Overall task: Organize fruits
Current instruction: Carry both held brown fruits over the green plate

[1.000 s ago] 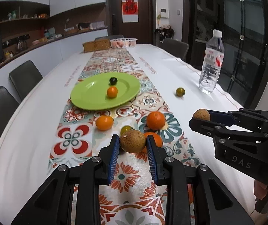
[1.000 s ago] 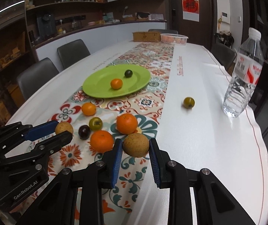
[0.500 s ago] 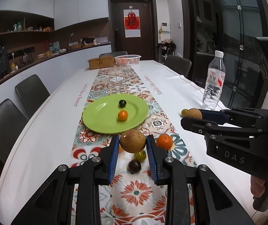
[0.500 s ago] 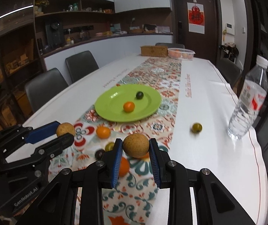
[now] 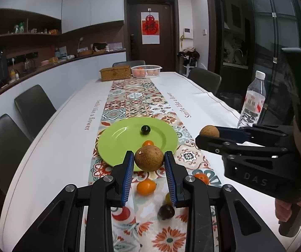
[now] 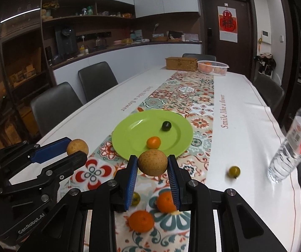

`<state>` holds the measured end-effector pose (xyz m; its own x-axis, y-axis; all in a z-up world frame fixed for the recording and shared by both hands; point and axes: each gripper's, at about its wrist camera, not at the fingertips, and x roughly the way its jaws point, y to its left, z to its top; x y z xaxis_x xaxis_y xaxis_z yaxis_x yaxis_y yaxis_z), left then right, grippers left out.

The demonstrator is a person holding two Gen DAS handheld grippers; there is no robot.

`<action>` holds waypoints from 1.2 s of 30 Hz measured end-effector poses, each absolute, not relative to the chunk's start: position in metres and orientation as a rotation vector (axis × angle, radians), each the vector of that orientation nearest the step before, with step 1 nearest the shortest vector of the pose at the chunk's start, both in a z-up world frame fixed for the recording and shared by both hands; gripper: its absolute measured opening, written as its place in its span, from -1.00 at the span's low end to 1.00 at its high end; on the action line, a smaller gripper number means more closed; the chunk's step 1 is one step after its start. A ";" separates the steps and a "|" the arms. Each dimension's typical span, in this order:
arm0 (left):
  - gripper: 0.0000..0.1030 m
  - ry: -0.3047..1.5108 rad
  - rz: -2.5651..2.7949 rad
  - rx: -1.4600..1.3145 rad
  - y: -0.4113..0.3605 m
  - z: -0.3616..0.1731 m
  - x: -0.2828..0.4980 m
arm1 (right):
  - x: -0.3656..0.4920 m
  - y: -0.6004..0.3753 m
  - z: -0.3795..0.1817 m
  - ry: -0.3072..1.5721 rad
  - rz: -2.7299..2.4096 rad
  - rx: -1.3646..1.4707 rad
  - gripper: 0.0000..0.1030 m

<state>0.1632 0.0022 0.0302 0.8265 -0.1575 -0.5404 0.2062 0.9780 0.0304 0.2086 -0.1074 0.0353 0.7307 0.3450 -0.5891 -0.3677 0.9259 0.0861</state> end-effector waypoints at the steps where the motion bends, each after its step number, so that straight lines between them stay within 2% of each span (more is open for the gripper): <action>1: -0.43 0.566 -0.193 0.092 0.003 0.031 0.168 | 0.213 -0.106 0.036 0.643 0.390 -0.039 -0.42; 16: -0.43 0.633 -0.189 0.096 0.020 0.027 0.246 | 0.283 -0.084 0.037 0.676 0.391 -0.101 -0.42; 36: -0.43 0.827 -0.195 0.106 0.031 -0.030 0.343 | 0.379 -0.067 -0.019 0.845 0.401 -0.140 -0.42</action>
<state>0.3427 0.0306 -0.0298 0.6605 -0.1302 -0.7394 0.2130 0.9769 0.0183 0.3788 -0.0669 -0.0185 0.5941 0.2888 -0.7507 -0.3984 0.9165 0.0373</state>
